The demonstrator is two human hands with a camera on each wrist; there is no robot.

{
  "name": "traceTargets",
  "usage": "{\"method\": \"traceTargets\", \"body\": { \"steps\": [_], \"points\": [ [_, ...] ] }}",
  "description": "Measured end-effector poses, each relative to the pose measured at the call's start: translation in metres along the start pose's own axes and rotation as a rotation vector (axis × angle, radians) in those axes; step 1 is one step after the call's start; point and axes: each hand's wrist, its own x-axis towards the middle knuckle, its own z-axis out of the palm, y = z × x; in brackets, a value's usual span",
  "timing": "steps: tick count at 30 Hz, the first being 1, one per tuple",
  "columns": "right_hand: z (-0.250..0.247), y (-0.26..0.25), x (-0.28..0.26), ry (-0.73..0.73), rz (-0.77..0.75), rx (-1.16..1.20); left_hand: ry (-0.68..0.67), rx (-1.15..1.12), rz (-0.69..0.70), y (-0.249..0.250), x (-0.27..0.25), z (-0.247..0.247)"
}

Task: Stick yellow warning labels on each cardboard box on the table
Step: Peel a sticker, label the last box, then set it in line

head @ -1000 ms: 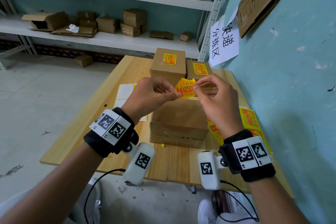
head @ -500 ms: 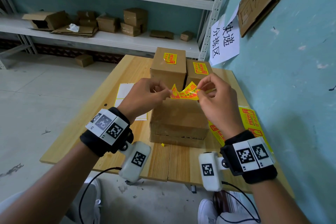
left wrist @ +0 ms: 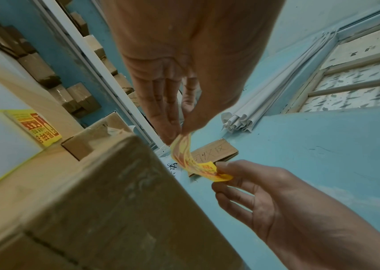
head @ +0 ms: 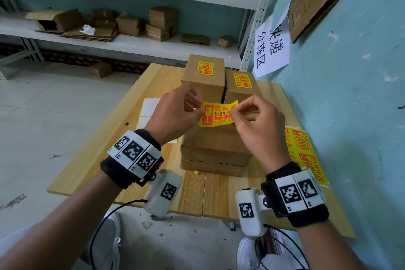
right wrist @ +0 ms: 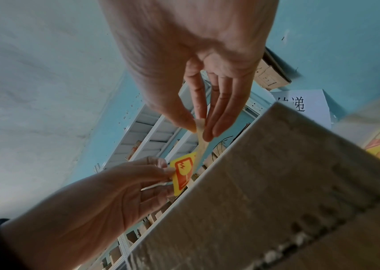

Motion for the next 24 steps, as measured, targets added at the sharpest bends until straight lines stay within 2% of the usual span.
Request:
{"method": "traceTargets", "body": {
  "steps": [11, 24],
  "points": [
    [-0.005, 0.006, -0.001, 0.013, 0.045, -0.036, 0.037, 0.033, 0.066, -0.001, -0.001, 0.005],
    [0.002, 0.006, -0.004, -0.052, 0.104, -0.011, 0.089, 0.155, 0.041, -0.002, -0.004, 0.024]
  ]
}}
